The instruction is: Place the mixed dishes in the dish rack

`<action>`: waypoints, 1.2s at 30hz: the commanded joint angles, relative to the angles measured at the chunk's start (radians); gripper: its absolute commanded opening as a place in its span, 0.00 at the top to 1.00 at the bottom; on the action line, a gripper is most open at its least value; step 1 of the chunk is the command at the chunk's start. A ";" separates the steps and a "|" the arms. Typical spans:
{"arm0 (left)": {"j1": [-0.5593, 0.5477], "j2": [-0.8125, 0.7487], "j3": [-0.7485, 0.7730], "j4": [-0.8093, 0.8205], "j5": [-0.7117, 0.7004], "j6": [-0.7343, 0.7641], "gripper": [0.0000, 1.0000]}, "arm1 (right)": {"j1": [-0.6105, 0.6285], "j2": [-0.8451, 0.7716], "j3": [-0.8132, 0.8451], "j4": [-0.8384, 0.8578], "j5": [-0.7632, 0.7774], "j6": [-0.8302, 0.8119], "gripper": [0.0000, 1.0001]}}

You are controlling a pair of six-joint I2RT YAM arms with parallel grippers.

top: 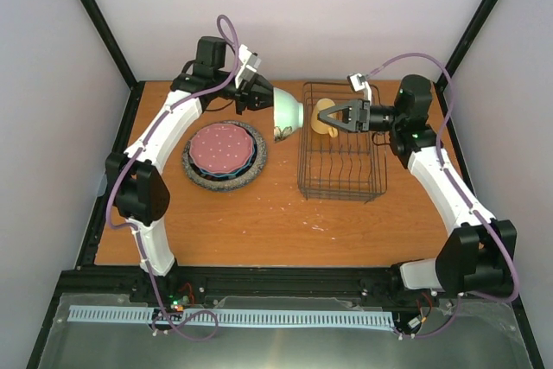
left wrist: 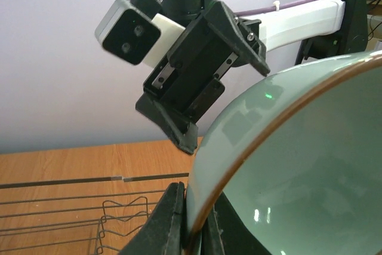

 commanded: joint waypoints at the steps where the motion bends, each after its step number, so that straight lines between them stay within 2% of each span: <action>1: 0.004 -0.023 0.041 -0.010 0.442 0.034 0.99 | 0.041 0.062 0.033 0.086 -0.027 0.073 0.16; 7: 0.004 -0.016 0.046 -0.023 0.441 0.045 0.99 | 0.075 0.141 0.101 0.011 -0.035 0.018 0.16; 13: 0.004 -0.011 0.047 -0.021 0.441 0.042 0.99 | 0.111 0.160 0.110 0.102 -0.039 0.096 0.16; 22: 0.004 0.011 0.057 -0.023 0.441 0.038 0.99 | 0.125 0.145 0.111 0.132 -0.047 0.133 0.17; 32: 0.004 0.005 0.041 0.011 0.441 0.004 0.99 | 0.123 0.125 0.119 0.070 -0.048 0.085 0.18; 36: 0.005 0.000 0.032 0.032 0.440 -0.024 0.99 | 0.116 0.117 0.139 -0.036 -0.046 0.005 0.19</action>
